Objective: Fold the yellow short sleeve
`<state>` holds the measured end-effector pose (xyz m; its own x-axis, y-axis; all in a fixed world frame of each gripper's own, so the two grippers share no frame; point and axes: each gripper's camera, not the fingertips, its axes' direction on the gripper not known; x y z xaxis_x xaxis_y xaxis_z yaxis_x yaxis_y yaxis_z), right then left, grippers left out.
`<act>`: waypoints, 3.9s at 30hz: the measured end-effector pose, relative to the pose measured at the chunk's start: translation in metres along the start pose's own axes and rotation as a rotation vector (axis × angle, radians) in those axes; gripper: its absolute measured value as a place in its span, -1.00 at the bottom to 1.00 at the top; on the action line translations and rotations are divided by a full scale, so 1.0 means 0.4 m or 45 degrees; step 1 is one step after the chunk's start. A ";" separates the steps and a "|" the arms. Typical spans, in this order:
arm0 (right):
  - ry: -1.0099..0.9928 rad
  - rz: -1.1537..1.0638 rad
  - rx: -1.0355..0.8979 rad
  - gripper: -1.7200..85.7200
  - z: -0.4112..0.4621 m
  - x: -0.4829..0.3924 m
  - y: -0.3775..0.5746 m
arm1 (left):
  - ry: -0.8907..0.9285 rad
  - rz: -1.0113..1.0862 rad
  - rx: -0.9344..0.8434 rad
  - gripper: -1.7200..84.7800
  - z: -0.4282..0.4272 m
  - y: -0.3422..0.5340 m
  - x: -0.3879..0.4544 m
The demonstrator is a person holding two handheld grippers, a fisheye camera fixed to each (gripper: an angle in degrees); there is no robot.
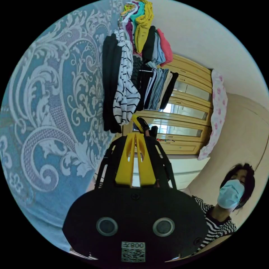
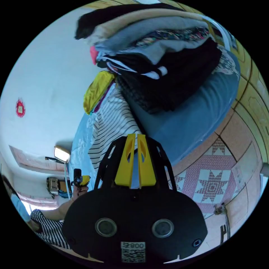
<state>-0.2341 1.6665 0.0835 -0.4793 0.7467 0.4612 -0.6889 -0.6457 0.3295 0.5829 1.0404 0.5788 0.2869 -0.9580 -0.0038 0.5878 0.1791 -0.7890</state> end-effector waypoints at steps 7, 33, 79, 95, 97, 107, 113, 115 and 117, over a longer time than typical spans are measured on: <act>-0.014 -0.370 -0.273 -0.96 0.285 -0.323 0.060 | -0.004 0.023 -0.006 -0.95 -0.160 0.131 0.013; -0.147 -0.547 -0.338 -0.96 0.706 -0.827 0.032 | -0.091 0.188 0.559 -0.95 -0.950 0.576 0.081; 0.598 -0.843 -0.316 -0.87 1.647 -1.965 -1.345 | 0.207 -0.285 0.212 -0.96 -0.763 -0.241 0.155; -0.421 -0.557 -0.080 -0.96 1.081 -1.850 -1.425 | 0.142 -0.211 0.196 -0.95 -0.735 -0.369 0.340; -0.521 -0.558 -0.085 -0.96 0.972 -1.861 -1.397 | 0.104 -0.169 0.187 -0.95 -0.733 -0.391 0.381; -0.703 -0.650 -0.034 -0.96 0.524 -2.041 -1.307 | -0.111 0.188 0.184 -0.87 -0.717 -0.505 0.715; -0.707 -0.765 -0.045 -0.96 0.280 -2.244 -1.239 | -0.380 0.412 0.210 -0.79 -0.740 -0.532 0.963; -0.693 -0.811 -0.049 -0.96 0.197 -2.332 -1.202 | -0.454 0.474 0.227 -0.77 -0.751 -0.533 1.036; -0.696 -0.838 -0.062 -0.96 0.142 -2.394 -1.175 | -0.501 0.520 0.245 -0.76 -0.763 -0.528 1.103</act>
<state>0.5795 1.2457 -0.4662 0.3477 0.7768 0.5250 -0.7635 -0.0904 0.6394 0.3544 0.5116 0.5564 0.7554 -0.6547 -0.0262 0.4871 0.5879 -0.6458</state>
